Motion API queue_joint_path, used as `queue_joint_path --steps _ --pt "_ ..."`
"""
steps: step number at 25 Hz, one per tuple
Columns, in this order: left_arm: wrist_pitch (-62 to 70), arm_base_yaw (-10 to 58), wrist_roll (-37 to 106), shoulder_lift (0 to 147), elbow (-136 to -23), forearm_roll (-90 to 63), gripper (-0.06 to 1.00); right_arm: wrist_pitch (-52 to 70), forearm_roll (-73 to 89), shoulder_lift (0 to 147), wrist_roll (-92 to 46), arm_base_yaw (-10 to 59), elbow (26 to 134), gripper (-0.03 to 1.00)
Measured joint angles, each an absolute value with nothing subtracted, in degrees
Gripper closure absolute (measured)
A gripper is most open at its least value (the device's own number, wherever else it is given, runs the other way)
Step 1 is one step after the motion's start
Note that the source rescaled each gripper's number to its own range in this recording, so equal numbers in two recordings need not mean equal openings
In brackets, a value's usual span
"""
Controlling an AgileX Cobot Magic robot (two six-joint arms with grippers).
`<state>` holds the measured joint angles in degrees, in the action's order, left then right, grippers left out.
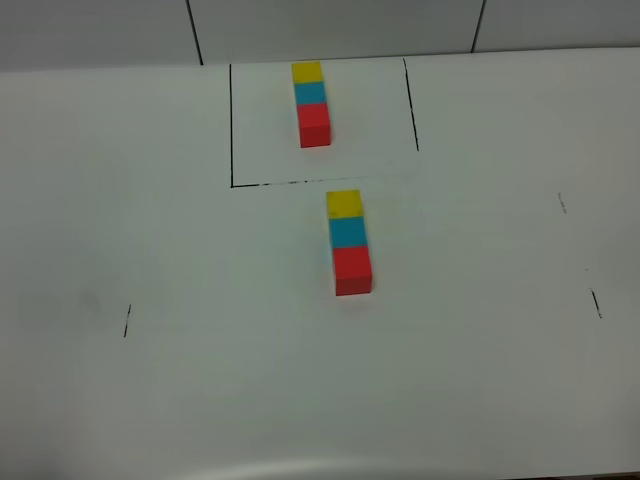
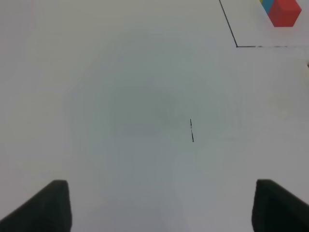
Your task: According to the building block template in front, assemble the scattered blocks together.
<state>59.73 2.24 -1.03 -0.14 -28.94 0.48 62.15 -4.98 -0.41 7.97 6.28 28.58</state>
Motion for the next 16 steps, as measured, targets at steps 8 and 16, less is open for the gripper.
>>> queue_joint_path --steps 8,16 --pt "59.7 2.2 -1.0 -0.1 -28.9 0.5 0.32 62.2 -5.0 -0.4 8.0 6.3 28.6 0.72" --pt "59.7 2.2 -1.0 -0.1 -28.9 0.5 0.32 62.2 -5.0 -0.4 7.9 6.3 28.6 0.72"
